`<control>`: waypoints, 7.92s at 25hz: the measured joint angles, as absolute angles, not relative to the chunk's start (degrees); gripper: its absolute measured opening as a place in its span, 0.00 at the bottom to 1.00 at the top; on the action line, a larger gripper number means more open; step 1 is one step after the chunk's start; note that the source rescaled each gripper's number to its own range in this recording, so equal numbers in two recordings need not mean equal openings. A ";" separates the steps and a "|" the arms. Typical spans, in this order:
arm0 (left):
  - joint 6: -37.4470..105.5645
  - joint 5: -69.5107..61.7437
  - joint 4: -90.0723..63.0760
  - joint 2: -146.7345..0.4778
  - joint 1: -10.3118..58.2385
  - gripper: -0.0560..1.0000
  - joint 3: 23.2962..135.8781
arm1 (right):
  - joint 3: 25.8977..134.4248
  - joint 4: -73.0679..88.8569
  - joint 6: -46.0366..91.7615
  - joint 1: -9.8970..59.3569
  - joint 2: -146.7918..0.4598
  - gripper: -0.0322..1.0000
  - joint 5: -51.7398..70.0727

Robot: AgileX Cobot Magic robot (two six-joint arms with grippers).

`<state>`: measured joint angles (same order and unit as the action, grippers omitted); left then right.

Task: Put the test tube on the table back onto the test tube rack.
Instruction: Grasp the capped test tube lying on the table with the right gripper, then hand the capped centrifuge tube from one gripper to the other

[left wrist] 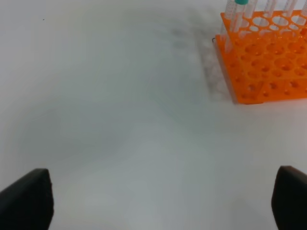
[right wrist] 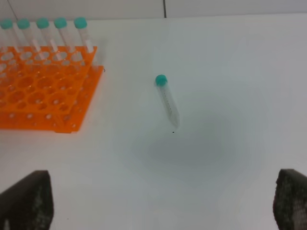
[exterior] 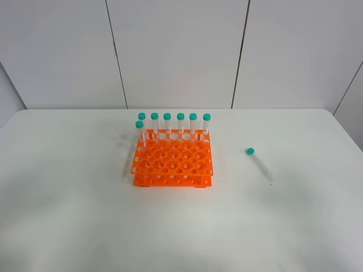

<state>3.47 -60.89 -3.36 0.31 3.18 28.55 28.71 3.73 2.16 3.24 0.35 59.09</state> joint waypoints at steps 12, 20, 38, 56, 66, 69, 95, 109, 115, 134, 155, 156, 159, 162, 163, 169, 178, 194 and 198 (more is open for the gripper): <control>3.47 -60.89 -3.36 0.31 3.18 1.00 28.55 | 28.77 3.73 2.16 3.24 -0.46 1.00 59.16; 3.47 -60.89 -3.36 0.31 3.18 1.00 28.55 | 40.19 3.83 2.16 3.24 -24.64 1.00 59.24; 3.47 -60.89 -3.36 0.31 3.18 1.00 28.55 | 71.21 3.52 6.76 3.24 -91.22 1.00 60.19; 3.47 -60.89 -3.36 0.31 3.18 1.00 28.55 | 77.31 0.58 10.23 6.18 -118.16 1.00 45.28; 3.47 -60.89 -3.36 0.31 3.18 1.00 28.55 | 77.31 1.03 10.27 6.18 -122.01 0.95 43.48; 3.47 -60.89 -3.36 0.31 3.18 1.00 28.55 | 77.31 1.04 10.27 6.18 -122.01 0.82 43.34; 3.47 -60.89 -3.36 0.31 3.18 1.00 28.55 | 77.31 1.92 16.55 6.18 -106.40 0.06 52.52; 3.47 -60.89 -3.36 0.31 3.18 1.00 28.55 | 66.11 19.26 32.87 7.53 -83.50 0.06 60.80; 3.47 -60.89 -3.36 0.31 3.18 1.00 28.55 | 64.82 19.99 39.81 18.66 -83.50 0.06 58.65; 4.45 -40.42 -19.81 -35.16 3.18 1.00 42.58 | 64.75 26.74 52.07 30.55 -83.50 0.06 46.93; 60.75 -37.23 -97.92 -78.12 11.06 1.00 45.42 | 64.75 30.65 51.76 30.55 -83.50 0.06 42.19; 61.56 -37.23 -98.45 -78.63 12.08 1.00 45.47 | 64.75 30.61 51.58 30.55 -83.50 0.06 41.69; 63.67 -37.30 -98.78 -79.44 14.67 1.00 45.65 | 64.75 30.54 51.39 30.55 -83.50 0.06 40.68; 64.06 -37.13 -98.85 -80.39 16.06 1.00 46.80 | 64.75 30.54 51.39 30.55 -83.50 0.06 40.13; 64.06 -36.83 -98.85 -80.74 16.35 1.00 47.39 | 64.75 30.54 51.39 30.55 -83.50 0.06 40.07; 63.88 -36.63 -98.91 -83.49 17.62 1.00 52.01 | 64.75 30.49 51.00 30.55 -83.50 0.06 39.85; 63.88 -36.63 -98.97 -85.71 20.40 0.92 52.34 | 64.75 29.42 50.56 30.55 -83.50 0.06 39.76; 62.79 -36.57 -98.91 -85.71 20.45 0.61 52.76 | 64.75 29.03 48.04 30.55 -83.50 0.06 39.69; 62.59 -36.74 -99.03 -85.75 20.45 0.61 54.85 | 64.75 28.99 47.99 30.55 -83.50 0.06 39.69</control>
<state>62.59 -36.74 -99.03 -85.75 20.45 54.85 64.75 28.99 47.99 30.55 -83.50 39.69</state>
